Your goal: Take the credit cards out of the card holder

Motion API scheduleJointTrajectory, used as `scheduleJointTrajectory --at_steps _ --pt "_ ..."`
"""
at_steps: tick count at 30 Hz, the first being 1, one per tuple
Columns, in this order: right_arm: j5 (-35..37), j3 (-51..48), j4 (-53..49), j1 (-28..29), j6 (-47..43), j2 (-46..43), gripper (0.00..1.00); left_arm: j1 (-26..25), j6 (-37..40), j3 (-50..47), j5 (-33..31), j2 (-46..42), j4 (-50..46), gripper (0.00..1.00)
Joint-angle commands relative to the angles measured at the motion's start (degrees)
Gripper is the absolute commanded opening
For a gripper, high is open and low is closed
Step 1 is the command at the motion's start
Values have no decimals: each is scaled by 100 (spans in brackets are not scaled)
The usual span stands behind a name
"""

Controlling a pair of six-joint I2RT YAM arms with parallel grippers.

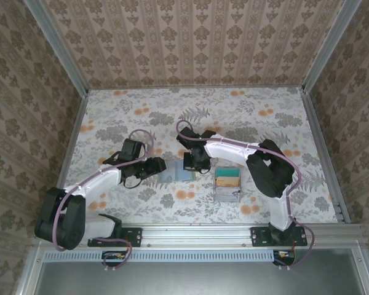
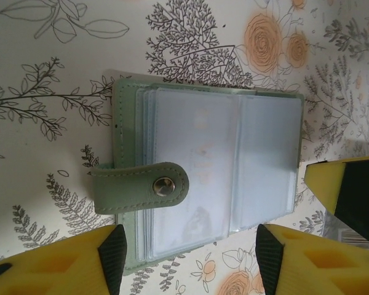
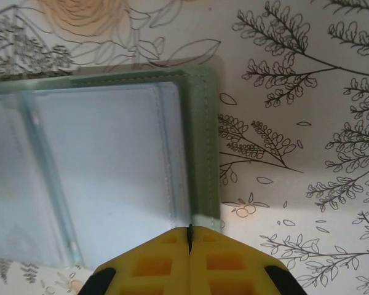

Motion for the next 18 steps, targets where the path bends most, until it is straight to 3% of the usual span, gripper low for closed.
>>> scheduleJointTrajectory --at_steps 1,18 --pt "12 109 -177 -5 137 99 0 -51 23 11 162 184 225 59" --pt "226 -38 -262 -37 133 197 0 -221 117 204 239 871 482 51"
